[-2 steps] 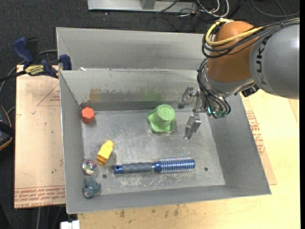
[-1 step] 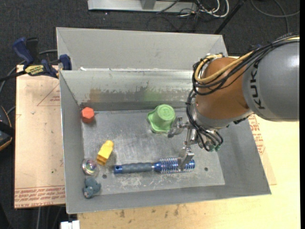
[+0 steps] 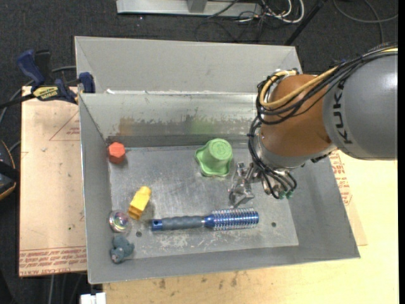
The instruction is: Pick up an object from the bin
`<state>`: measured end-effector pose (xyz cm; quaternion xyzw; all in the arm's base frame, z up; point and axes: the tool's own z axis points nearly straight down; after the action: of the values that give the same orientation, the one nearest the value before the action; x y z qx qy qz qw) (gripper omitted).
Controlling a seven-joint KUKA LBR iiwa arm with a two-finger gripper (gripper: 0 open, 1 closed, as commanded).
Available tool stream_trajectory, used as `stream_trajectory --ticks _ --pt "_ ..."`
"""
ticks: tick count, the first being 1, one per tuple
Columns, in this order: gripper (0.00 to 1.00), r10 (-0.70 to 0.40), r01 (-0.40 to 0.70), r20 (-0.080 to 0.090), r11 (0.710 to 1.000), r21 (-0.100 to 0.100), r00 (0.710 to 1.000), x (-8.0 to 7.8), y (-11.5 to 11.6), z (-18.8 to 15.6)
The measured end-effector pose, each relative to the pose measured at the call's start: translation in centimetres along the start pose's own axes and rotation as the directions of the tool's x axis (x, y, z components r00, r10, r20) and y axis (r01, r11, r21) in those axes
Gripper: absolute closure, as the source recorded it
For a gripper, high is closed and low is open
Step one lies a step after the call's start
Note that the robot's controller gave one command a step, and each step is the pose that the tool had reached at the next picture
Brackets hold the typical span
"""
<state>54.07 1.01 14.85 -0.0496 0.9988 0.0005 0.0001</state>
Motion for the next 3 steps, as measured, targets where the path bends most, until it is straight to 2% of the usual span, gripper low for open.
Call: stream_trajectory --ticks 1,2,3 --pt "1.00 -0.034 0.034 0.012 0.999 0.003 0.999 2.8 -2.3 -15.6" --pt "0.00 -0.035 0.035 0.003 0.999 0.001 0.999 2.9 -2.2 -15.1" --pt "0.00 -0.126 0.126 -0.008 0.992 -0.002 0.992 4.6 -0.2 -1.8"
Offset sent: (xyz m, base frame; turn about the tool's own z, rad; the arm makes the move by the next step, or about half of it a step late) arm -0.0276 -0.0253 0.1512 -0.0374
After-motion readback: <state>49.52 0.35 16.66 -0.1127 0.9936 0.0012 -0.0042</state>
